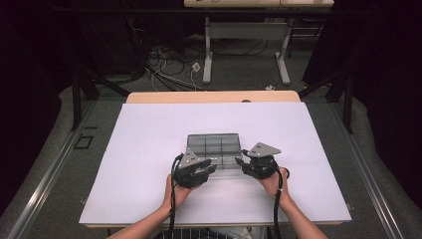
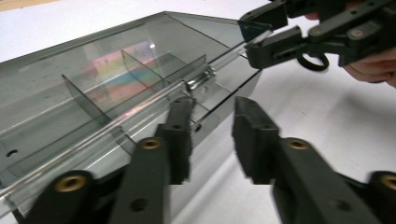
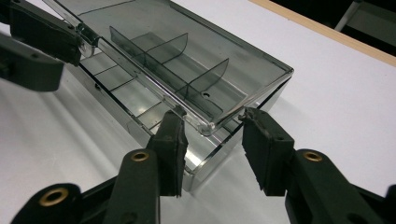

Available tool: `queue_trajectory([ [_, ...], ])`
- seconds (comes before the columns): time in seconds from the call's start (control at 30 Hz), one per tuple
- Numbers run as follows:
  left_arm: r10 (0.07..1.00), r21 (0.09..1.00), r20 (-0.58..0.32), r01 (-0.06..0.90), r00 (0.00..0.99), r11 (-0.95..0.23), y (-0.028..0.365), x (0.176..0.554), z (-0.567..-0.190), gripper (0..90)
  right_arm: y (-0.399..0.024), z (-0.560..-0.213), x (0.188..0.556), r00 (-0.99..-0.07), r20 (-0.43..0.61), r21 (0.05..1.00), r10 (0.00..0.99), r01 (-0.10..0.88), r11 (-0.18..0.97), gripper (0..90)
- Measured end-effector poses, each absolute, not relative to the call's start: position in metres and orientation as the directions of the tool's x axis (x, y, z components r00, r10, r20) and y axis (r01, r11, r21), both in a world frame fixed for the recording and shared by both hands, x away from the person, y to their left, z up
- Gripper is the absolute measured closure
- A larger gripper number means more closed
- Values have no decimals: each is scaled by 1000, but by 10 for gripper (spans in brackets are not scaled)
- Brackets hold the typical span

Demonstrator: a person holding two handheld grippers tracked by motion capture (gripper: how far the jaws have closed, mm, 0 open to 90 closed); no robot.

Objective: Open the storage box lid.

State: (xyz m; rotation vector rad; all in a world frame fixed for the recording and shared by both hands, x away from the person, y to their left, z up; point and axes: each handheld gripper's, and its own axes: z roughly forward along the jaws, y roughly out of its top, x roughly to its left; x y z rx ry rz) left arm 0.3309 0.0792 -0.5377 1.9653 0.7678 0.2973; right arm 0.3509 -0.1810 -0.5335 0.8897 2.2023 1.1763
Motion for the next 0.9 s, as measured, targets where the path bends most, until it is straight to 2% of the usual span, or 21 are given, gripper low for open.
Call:
queue_trajectory([
  [0.17,633,840,-99,406,768,-361,81,326,-536,450,-181,-533,350,-672,-110,848,732,321,422,593],
  [0.27,637,831,-99,416,764,-370,86,324,-534,393,-180,-534,351,-672,-115,845,732,321,428,594],
  [0.5,622,816,-102,423,777,-393,92,322,-532,293,-179,-533,350,-663,-115,844,740,327,425,599],
  [0.63,626,810,-71,411,776,-418,97,320,-530,225,-179,-533,350,-659,-119,849,743,320,420,602],
  [0.9,631,791,-66,426,773,-440,114,315,-524,167,-179,-533,350,-658,-119,850,744,319,418,603],
])
